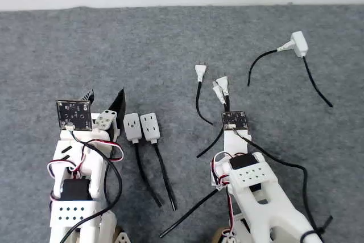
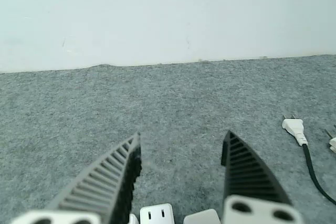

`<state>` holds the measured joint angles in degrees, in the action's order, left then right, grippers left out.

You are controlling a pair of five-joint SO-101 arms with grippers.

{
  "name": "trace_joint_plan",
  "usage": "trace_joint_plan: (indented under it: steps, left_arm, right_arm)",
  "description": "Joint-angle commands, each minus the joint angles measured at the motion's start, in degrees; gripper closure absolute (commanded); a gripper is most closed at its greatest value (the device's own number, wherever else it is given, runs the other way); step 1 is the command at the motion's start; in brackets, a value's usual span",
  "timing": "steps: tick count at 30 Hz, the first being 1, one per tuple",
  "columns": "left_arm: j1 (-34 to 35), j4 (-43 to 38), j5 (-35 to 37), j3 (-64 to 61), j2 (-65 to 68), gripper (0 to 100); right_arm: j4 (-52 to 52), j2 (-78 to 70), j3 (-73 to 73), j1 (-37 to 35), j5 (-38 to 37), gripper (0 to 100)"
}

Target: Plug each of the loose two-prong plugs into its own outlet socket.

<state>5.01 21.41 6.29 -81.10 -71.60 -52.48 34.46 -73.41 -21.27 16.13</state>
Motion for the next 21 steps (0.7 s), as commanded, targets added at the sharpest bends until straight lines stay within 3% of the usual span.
trace_joint_plan:
  steps: [1,6,16,21]
  left_arm:
    - [-0.5,-1.8,0.0,0.1,-0.6,75]
    - [-0.5,-1.8,0.0,0.1,-0.6,75]
    - [-1.9,-1.7,-0.1,0.0,-0.6,75]
    - [-3.5,-1.8,-1.9,-0.7,-0.6,75]
  right_arm:
    - [-3.1,0.0,5.0,0.5,-1.0,99.1]
    - [-8.6,0.0,11.3,2.5,-1.8,99.1]
    - [-23.2,0.1,32.9,8.9,-23.8,99.1]
    - [-27.8,0.1,42.8,9.0,-23.9,99.1]
